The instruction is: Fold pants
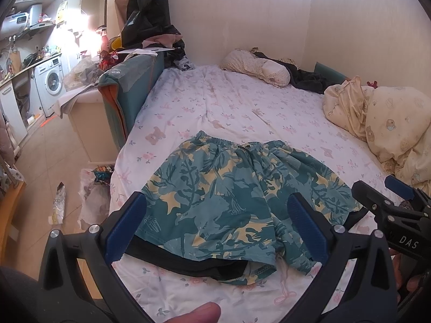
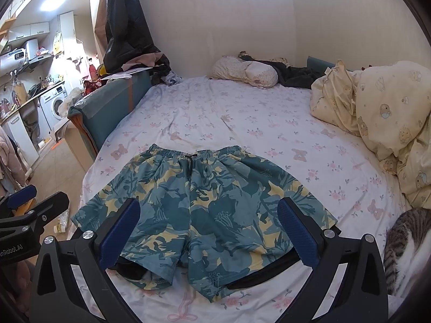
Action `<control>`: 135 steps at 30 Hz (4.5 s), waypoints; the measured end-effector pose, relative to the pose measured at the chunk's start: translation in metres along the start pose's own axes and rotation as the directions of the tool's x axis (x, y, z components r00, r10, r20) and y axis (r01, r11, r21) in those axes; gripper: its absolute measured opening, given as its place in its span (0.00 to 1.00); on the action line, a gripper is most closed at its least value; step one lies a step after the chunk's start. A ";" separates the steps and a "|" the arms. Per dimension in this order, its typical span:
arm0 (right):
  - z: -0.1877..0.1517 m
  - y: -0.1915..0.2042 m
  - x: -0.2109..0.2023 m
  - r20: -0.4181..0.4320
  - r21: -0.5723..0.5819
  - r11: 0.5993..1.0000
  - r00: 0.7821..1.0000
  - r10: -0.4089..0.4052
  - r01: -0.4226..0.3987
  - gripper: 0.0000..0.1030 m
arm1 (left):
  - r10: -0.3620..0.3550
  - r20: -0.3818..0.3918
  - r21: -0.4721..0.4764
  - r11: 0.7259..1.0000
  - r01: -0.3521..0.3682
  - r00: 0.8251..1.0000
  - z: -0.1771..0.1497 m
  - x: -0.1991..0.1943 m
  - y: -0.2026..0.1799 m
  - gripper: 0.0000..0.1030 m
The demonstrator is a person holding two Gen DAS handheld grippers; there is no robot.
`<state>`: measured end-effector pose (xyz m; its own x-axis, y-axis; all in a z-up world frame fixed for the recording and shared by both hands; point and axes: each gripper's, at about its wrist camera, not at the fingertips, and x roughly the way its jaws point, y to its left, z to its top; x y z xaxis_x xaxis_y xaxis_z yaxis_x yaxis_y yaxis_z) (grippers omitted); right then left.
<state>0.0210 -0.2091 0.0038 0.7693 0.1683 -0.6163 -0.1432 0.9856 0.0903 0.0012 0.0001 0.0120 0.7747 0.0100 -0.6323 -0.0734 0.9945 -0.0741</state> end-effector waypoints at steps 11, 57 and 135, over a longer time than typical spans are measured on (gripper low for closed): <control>-0.001 -0.003 0.000 0.003 -0.002 1.000 1.000 0.007 -0.007 1.00 | -0.001 0.001 0.000 1.000 0.001 1.000 -0.001 0.000 0.000 1.00; -0.002 -0.001 0.002 -0.001 -0.008 1.000 1.000 0.010 -0.010 1.00 | -0.001 0.002 -0.004 1.000 0.001 1.000 -0.003 0.000 0.004 1.00; -0.090 -0.085 0.157 -0.540 0.335 0.863 0.673 0.505 -0.379 0.03 | -0.003 -0.736 0.208 0.951 0.229 0.677 0.060 0.387 -0.243 0.53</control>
<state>0.0979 -0.2680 -0.1712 0.1088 0.6010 -0.7918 -0.2061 0.7929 0.5734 0.3566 -0.2315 -0.1690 0.0628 -0.0721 -0.9954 0.2381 0.9697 -0.0552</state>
